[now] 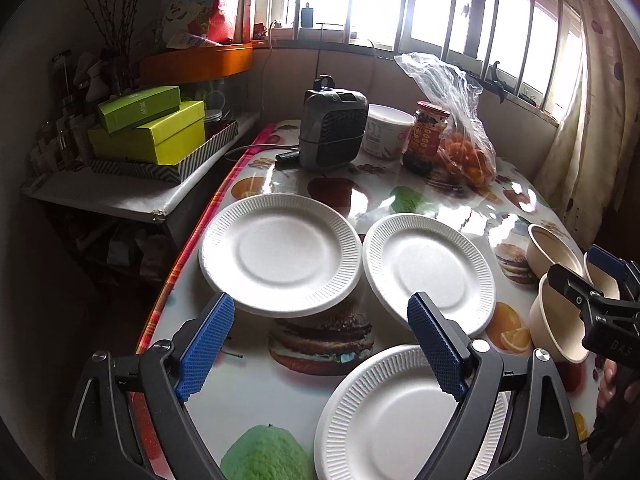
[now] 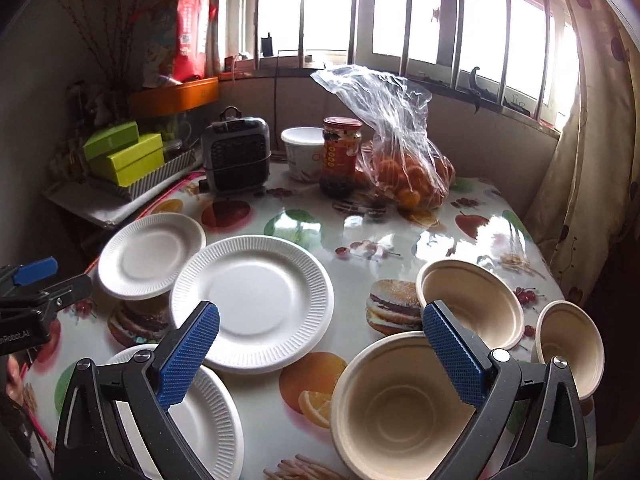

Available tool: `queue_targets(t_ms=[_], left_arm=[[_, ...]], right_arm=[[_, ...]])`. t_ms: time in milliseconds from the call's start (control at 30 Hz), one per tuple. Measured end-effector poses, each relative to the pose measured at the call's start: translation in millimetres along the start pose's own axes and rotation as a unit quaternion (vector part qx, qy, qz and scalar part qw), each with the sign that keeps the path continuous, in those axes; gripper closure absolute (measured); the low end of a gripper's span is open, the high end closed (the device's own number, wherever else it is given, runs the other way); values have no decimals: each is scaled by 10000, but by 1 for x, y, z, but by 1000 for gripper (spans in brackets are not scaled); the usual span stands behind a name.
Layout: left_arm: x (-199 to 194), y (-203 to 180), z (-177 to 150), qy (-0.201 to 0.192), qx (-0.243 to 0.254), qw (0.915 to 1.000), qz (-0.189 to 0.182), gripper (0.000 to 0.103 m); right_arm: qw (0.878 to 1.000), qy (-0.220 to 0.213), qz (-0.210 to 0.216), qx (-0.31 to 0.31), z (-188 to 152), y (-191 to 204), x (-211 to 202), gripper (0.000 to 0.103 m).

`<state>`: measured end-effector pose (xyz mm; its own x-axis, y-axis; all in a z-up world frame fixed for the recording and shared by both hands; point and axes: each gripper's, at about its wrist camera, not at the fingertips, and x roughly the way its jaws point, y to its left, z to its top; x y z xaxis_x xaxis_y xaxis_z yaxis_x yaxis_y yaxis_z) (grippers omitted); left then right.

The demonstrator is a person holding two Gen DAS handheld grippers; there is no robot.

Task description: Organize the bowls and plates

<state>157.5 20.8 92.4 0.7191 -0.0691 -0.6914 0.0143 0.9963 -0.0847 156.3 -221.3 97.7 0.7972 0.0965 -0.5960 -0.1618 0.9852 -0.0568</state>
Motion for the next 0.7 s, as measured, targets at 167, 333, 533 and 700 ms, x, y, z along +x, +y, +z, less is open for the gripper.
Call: queue_targets(t_ms=[167,333,533,700], left_arm=[[19,-6,10,150,69,9998,-53,14],[36,-13,19,341,104,9993,-150,14],[58,-18,23,723,36,9965,-416,26],[69,-26,22,870,49,9949,-499,27]], right_arm=[[10000,62,-6,53,12,-11,16,0],[9994,311,121,-55,24,-20,41,1],[9958,751,508,155,38,-39,76,6],[9911,1159,616,207,44,-48,107,23]])
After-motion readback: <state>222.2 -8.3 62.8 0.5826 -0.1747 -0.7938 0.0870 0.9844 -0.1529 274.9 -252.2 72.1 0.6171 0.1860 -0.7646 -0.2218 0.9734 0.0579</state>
